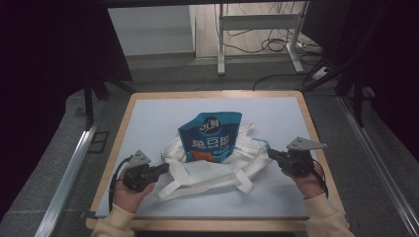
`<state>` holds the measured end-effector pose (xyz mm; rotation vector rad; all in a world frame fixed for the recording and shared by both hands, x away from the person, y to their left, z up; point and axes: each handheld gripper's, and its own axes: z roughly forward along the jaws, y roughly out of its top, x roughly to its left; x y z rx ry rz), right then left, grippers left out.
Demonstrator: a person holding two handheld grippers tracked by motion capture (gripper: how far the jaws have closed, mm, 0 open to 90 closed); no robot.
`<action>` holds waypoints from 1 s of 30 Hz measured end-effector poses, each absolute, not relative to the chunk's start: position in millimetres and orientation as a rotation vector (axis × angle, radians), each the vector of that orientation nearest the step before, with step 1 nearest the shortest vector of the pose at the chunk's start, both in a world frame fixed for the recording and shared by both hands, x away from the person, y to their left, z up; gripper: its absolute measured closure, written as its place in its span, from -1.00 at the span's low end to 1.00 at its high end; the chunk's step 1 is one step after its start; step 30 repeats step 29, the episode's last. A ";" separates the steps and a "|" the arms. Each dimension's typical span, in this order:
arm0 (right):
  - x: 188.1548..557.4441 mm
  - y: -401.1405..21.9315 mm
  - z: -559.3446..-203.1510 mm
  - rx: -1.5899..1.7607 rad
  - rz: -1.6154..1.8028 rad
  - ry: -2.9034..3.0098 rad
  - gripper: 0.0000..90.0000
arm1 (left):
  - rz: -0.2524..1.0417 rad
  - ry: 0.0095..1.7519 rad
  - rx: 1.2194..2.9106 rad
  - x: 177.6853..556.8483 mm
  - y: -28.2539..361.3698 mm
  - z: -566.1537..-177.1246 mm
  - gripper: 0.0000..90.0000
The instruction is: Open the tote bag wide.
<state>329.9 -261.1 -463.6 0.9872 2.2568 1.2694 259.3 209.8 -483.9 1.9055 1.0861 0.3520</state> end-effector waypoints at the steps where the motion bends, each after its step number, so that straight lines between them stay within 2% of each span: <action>1: 328.4 -265.2 -464.4 0.989 1.272 2.251 0.94 | 0.353 1.089 1.893 258.6 214.1 -483.3 1.00; 5: 322.6 -280.9 -471.4 1.009 1.258 2.249 0.87 | 0.374 1.123 1.866 258.3 225.6 -483.9 1.00; 9: 321.3 -293.4 -484.7 1.038 1.218 2.268 0.65 | 0.405 1.179 1.859 261.6 234.4 -490.0 0.96; 12: 322.6 -298.8 -494.7 1.062 1.186 2.273 0.39 | 0.432 1.230 1.846 264.4 240.1 -496.5 0.76; 14: 323.8 -300.0 -500.2 1.077 1.172 2.277 0.28 | 0.445 1.254 1.842 265.7 242.5 -500.1 0.54; 18: 324.9 -297.1 -505.3 1.078 1.162 2.274 0.13 | 0.472 1.281 1.827 267.7 243.6 -503.5 0.14; 21: 326.5 -295.4 -507.9 1.088 1.155 2.270 0.06 | 0.495 1.289 1.820 268.4 243.2 -504.5 -0.07; 23: 327.0 -295.7 -509.0 1.096 1.156 2.266 0.03 | 0.503 1.290 1.821 269.2 243.2 -505.4 -0.14; 30: 325.7 -297.7 -507.4 1.103 1.168 2.232 -0.01 | 0.500 1.296 1.825 275.4 243.8 -506.9 -0.20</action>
